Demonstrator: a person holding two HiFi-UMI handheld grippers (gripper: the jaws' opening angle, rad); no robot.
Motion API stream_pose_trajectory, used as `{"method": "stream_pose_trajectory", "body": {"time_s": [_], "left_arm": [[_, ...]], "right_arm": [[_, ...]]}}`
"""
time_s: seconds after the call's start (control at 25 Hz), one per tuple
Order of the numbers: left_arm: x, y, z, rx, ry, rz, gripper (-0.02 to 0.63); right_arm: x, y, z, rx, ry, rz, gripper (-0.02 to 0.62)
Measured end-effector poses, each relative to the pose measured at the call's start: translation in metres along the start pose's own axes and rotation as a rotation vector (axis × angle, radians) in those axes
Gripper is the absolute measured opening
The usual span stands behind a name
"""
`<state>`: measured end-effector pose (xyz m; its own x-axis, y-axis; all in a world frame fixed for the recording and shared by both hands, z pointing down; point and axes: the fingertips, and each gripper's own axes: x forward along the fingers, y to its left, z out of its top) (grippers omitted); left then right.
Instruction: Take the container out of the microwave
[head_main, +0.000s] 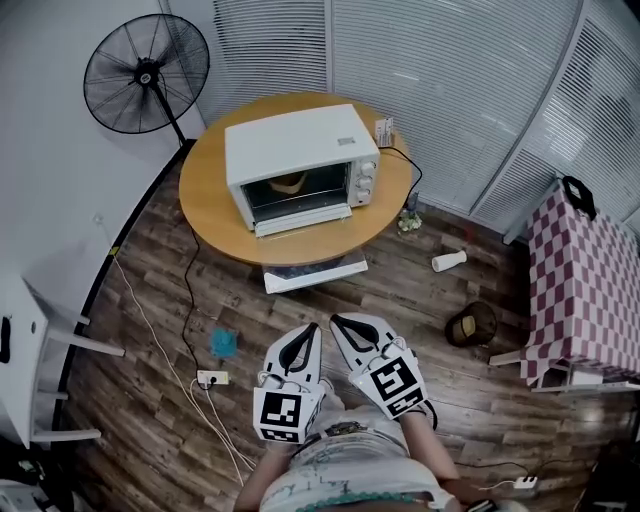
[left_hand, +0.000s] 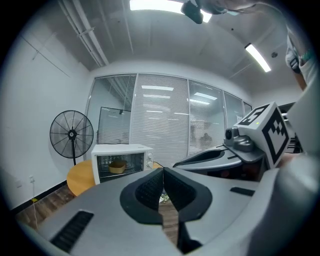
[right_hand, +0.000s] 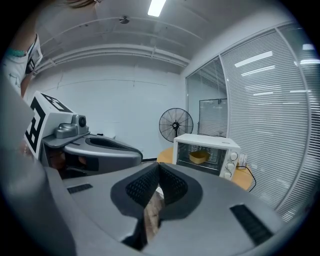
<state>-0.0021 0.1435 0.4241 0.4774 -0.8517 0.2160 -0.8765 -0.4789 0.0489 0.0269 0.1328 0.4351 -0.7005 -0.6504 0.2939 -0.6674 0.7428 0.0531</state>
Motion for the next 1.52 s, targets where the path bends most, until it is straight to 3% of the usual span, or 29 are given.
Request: {"method": "stream_pose_trajectory", "body": {"time_s": [0.88, 1.52], "left_arm": [[0.002, 0.052, -0.001, -0.034, 0.011, 0.014, 0.015], [0.087, 0.097, 0.024, -0.030, 0.018, 0.073, 0.015]], "right_arm": [[0.044, 0.005, 0.010, 0.013, 0.011, 0.017, -0.006], [0.115, -0.068, 0.036, -0.007, -0.015, 0.096, -0.006]]}}
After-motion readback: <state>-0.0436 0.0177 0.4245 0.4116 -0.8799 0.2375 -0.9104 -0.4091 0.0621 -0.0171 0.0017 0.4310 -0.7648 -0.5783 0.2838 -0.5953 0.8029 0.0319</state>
